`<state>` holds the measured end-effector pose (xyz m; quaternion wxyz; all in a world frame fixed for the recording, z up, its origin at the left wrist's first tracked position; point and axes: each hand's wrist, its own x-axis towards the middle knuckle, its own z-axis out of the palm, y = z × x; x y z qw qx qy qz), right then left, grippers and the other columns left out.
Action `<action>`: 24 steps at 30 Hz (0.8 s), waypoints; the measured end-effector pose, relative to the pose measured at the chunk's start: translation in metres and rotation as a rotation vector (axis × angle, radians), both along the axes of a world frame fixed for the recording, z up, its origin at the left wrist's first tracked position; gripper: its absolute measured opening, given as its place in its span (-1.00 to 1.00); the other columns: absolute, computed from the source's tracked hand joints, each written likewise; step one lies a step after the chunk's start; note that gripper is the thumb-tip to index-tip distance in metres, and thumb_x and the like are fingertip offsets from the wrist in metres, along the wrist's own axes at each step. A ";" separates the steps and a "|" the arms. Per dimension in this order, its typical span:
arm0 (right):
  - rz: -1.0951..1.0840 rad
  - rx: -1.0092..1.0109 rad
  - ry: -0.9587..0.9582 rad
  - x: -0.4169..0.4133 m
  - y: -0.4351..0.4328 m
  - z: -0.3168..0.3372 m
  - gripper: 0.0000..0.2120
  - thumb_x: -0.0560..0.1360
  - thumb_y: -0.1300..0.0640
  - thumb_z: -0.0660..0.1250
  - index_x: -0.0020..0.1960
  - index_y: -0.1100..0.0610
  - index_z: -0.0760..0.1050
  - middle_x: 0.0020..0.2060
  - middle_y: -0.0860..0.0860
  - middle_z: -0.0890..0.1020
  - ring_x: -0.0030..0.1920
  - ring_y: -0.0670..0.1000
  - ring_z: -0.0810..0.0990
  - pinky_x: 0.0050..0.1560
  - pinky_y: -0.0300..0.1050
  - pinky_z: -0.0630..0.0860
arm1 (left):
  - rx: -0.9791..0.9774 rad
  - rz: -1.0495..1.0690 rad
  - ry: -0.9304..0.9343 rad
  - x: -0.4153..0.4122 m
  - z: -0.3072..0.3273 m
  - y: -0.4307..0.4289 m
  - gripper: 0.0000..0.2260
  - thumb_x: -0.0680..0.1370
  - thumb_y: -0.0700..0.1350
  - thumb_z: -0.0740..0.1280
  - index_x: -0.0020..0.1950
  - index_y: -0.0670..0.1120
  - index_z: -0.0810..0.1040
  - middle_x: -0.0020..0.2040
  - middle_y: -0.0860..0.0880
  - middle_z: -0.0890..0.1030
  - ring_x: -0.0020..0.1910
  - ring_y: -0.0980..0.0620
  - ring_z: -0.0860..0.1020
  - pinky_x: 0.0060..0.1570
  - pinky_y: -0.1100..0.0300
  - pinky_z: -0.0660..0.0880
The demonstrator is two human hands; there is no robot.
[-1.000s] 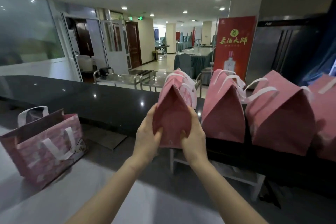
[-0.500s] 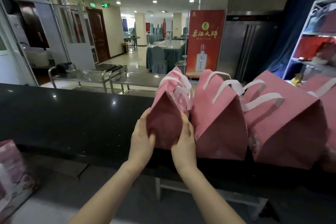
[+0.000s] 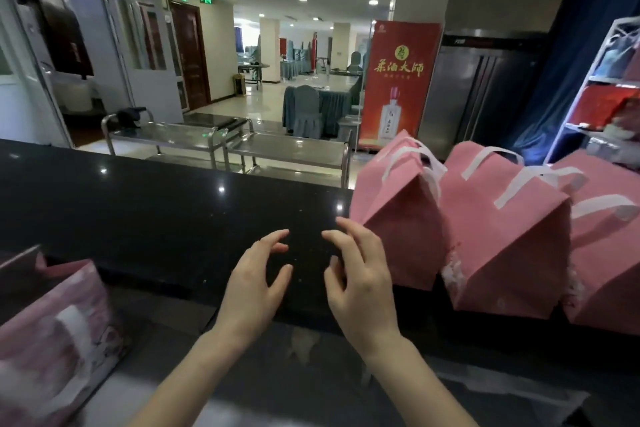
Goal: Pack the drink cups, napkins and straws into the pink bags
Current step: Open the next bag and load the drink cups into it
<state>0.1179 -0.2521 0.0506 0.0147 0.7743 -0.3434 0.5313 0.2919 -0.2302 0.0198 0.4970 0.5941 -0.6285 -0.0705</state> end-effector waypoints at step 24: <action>0.367 -0.129 1.115 0.365 0.045 -0.034 -0.62 0.45 0.22 0.32 0.25 0.04 0.47 0.17 0.02 0.49 0.29 0.10 0.38 0.44 -0.01 0.09 | 0.391 0.627 -0.534 0.276 -0.040 0.240 -0.89 0.47 -0.04 0.34 -0.24 0.06 0.61 -0.30 0.13 0.62 -0.15 0.05 0.56 0.38 0.06 0.15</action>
